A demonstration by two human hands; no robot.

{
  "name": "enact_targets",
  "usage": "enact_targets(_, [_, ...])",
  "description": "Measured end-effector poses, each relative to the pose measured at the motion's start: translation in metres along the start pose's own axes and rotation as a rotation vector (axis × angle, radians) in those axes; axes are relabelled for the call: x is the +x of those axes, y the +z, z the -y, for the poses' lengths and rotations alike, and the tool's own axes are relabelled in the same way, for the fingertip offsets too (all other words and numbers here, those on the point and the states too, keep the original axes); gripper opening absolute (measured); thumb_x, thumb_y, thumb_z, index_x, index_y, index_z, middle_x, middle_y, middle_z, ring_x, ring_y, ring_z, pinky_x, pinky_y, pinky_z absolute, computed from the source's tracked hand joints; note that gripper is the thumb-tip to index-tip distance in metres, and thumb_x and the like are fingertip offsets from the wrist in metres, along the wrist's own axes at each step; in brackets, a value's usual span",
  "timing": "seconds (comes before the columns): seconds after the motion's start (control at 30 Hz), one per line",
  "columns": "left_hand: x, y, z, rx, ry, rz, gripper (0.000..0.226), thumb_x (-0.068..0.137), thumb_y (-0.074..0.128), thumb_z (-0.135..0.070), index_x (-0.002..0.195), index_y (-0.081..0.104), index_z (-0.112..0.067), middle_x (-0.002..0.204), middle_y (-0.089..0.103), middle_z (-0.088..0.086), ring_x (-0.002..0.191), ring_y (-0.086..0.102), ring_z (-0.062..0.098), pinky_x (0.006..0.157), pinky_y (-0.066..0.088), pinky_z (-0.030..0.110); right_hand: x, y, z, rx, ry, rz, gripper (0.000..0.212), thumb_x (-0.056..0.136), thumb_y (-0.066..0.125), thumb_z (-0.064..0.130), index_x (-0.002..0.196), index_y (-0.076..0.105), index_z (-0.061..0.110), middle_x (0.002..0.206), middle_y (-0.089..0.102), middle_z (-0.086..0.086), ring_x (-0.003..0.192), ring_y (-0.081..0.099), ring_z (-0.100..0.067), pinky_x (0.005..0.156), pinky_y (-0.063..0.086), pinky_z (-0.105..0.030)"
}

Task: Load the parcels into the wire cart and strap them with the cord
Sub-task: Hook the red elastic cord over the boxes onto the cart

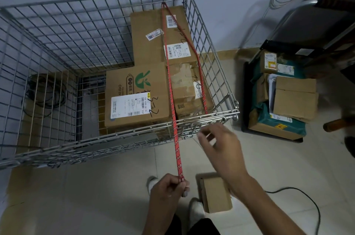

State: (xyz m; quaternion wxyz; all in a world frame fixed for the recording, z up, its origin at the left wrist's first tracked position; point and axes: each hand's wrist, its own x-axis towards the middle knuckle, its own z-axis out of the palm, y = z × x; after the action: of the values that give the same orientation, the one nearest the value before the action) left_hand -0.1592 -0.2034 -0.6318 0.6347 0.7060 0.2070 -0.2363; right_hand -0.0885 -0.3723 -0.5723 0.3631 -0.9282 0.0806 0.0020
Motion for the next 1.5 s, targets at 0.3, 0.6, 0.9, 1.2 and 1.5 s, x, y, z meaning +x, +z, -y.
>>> enact_targets(0.3, [0.007,-0.009,0.01,-0.015,-0.066,0.075,0.026,0.071,0.075,-0.019,0.074,0.064,0.005,0.069,0.073,0.009,0.061,0.069,0.017,0.067,0.051,0.023,0.178,0.045,-0.041,-0.64,0.358,0.364,0.028,0.093,0.051,0.023,0.114,0.061,0.006,0.09,0.061,-0.007,0.076,0.055,-0.024,0.063,0.045,-0.031])
enact_targets(0.6, [0.026,-0.018,0.017,-0.047,-0.205,0.178,0.023,0.071,0.071,-0.017,0.076,0.058,0.001,0.079,0.075,0.01,0.075,0.073,0.023,0.071,0.054,0.027,0.189,0.072,-0.067,-0.703,0.473,0.388,0.024,0.093,0.052,0.009,0.113,0.064,0.008,0.103,0.067,-0.009,0.093,0.066,-0.025,0.065,0.047,-0.03])
enact_targets(0.9, [0.032,-0.017,0.02,0.01,-0.245,0.27,0.009,0.084,0.064,0.007,0.08,0.058,0.012,0.078,0.074,0.012,0.074,0.073,0.023,0.068,0.053,0.021,0.174,0.064,-0.067,-0.406,0.326,0.455,0.026,0.094,0.052,0.041,0.092,0.06,0.016,0.083,0.068,-0.007,0.077,0.067,-0.025,0.074,0.058,-0.039])
enact_targets(1.2, [0.042,-0.015,0.037,0.094,-0.143,0.165,0.017,0.075,0.07,-0.008,0.064,0.057,-0.008,0.075,0.075,0.007,0.077,0.074,0.024,0.074,0.055,0.025,0.169,0.062,-0.058,-0.542,0.361,0.468,0.021,0.095,0.051,0.025,0.105,0.065,0.013,0.092,0.069,-0.006,0.085,0.066,-0.025,0.069,0.048,-0.03])
enact_targets(1.5, [0.028,-0.004,0.052,0.309,-0.084,0.17,0.024,0.07,0.074,-0.025,0.059,0.056,-0.037,0.068,0.072,-0.011,0.064,0.071,0.01,0.066,0.058,0.026,0.062,0.018,-0.024,-0.145,-0.074,-0.069,0.003,0.088,0.062,0.017,0.091,0.065,0.016,0.084,0.062,0.007,0.06,0.055,-0.005,0.055,0.048,-0.02])
